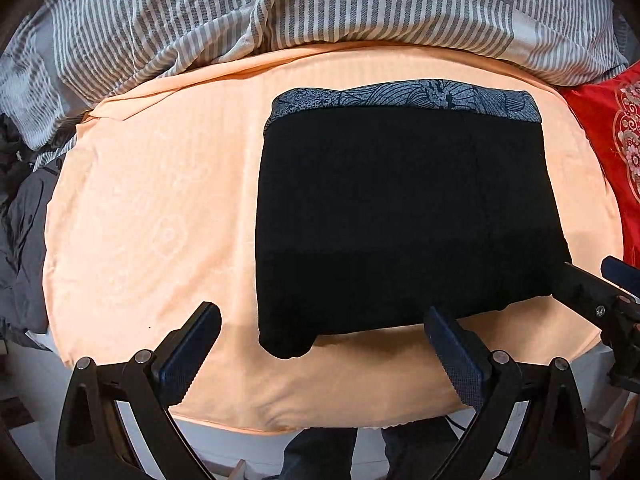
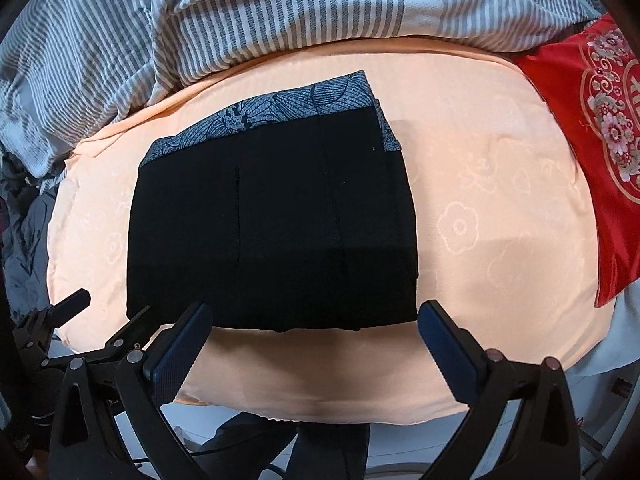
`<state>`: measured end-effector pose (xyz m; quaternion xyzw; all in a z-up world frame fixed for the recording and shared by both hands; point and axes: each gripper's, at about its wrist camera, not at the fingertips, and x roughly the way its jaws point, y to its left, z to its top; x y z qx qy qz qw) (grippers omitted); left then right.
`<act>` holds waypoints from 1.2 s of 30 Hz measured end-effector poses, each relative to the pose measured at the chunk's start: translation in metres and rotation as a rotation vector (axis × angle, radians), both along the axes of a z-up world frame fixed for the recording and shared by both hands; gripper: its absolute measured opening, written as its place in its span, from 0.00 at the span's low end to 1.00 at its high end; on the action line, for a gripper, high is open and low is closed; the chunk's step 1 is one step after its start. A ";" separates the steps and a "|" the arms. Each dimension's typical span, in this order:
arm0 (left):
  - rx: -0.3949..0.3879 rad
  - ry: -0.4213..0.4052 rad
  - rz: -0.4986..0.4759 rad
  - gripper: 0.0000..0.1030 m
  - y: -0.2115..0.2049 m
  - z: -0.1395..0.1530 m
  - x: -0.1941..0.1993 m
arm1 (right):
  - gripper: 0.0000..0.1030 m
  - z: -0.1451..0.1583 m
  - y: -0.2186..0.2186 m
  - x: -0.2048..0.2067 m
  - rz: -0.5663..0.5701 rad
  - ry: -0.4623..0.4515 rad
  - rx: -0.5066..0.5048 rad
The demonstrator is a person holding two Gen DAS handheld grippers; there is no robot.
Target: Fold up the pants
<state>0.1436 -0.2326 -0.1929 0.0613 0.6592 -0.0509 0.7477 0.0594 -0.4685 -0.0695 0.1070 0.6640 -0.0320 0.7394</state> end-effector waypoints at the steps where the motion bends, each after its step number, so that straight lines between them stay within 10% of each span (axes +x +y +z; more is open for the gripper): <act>1: 0.000 0.000 0.000 0.99 0.000 0.000 0.000 | 1.00 0.000 0.000 0.001 0.000 -0.001 0.000; 36: 0.009 -0.005 -0.011 0.99 -0.003 -0.003 -0.001 | 1.00 -0.004 0.007 0.003 0.020 0.007 -0.012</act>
